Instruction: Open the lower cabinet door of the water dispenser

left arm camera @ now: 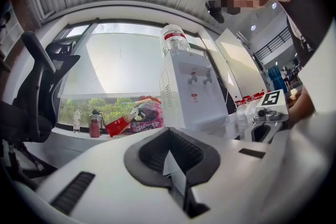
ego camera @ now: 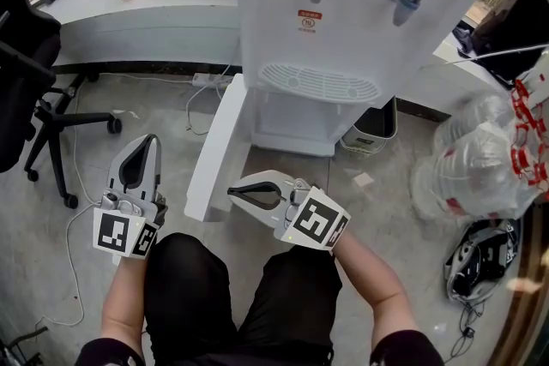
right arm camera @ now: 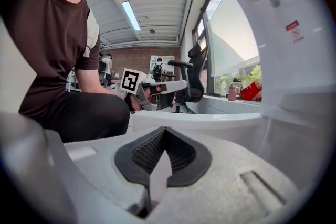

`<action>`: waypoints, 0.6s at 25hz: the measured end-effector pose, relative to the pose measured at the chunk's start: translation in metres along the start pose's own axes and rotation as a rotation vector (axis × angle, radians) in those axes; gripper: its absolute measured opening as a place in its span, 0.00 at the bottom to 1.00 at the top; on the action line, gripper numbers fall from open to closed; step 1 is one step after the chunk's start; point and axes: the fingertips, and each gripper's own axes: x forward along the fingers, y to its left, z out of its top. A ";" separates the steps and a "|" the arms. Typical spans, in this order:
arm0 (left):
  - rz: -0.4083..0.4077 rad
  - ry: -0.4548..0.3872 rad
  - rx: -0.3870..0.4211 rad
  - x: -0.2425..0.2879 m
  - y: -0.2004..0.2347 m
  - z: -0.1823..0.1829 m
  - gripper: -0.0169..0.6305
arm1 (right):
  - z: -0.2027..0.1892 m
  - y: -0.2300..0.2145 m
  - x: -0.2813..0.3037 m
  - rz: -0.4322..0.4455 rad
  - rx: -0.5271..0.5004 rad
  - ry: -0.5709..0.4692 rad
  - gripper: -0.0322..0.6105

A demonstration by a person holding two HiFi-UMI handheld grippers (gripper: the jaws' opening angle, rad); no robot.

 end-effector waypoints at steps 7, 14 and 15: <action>-0.027 -0.007 0.007 0.005 -0.005 0.002 0.04 | -0.005 -0.039 -0.024 -0.132 -0.031 0.002 0.06; -0.059 0.004 0.020 0.020 -0.009 0.010 0.04 | -0.008 -0.077 -0.058 -0.307 0.050 -0.065 0.06; -0.068 0.003 0.022 0.023 -0.010 0.014 0.04 | -0.009 -0.081 -0.065 -0.332 0.075 -0.064 0.06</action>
